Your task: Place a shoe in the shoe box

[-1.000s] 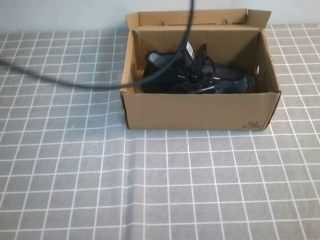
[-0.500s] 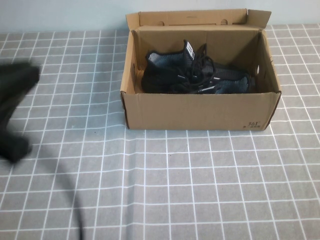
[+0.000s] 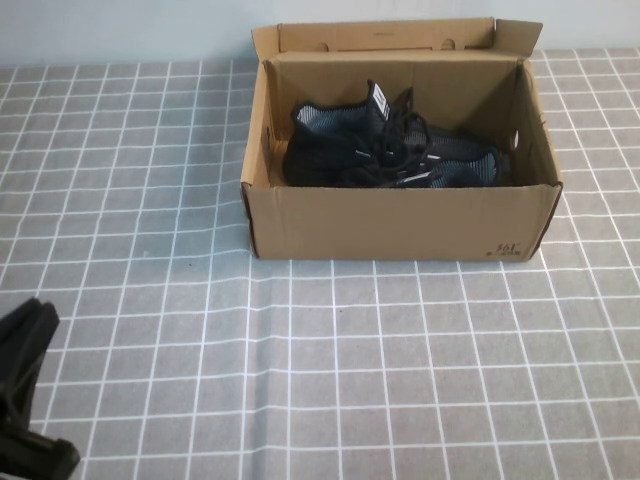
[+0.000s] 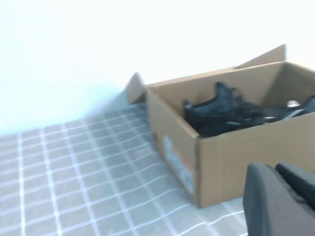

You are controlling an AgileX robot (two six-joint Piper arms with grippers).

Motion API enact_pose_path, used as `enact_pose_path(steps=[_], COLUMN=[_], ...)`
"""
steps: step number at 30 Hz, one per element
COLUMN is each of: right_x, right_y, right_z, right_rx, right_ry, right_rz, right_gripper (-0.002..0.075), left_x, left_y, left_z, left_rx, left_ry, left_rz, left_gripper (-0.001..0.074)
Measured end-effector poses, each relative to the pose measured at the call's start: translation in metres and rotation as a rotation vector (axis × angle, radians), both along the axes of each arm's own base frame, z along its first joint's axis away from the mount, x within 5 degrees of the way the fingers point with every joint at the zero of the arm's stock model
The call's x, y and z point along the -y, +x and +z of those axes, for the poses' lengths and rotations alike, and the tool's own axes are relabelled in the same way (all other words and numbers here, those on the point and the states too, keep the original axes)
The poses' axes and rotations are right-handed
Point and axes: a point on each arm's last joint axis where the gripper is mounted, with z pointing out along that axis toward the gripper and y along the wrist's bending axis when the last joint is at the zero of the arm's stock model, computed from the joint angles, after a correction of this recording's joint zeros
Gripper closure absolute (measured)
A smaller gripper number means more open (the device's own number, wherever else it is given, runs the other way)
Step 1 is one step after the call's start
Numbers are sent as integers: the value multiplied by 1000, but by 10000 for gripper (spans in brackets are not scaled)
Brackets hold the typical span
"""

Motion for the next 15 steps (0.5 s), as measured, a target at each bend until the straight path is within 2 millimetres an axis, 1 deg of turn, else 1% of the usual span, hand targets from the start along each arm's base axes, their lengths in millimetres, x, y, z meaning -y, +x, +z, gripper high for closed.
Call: enact_pose_path(steps=[4,9,11,15], right_x=[-4,-5,-5,-5], right_y=[18,34,37,40], right_z=[-11,-29,-35,-37], right_rx=[50,63,59,68], right_ry=[123,225,246,272], right_rz=[-34,-80,-91,-102], right_gripper=[742,742,742,742], left_x=[-6,-10,-11,-9], left_y=[1,-3,-4,-6], left_z=[-35,-66,-71,-80], left_rx=[3,-40,-55,-135], left_ry=[-24,-8,-2,13], left_rz=[65,93,93,67], left_gripper=[734,734,734,734])
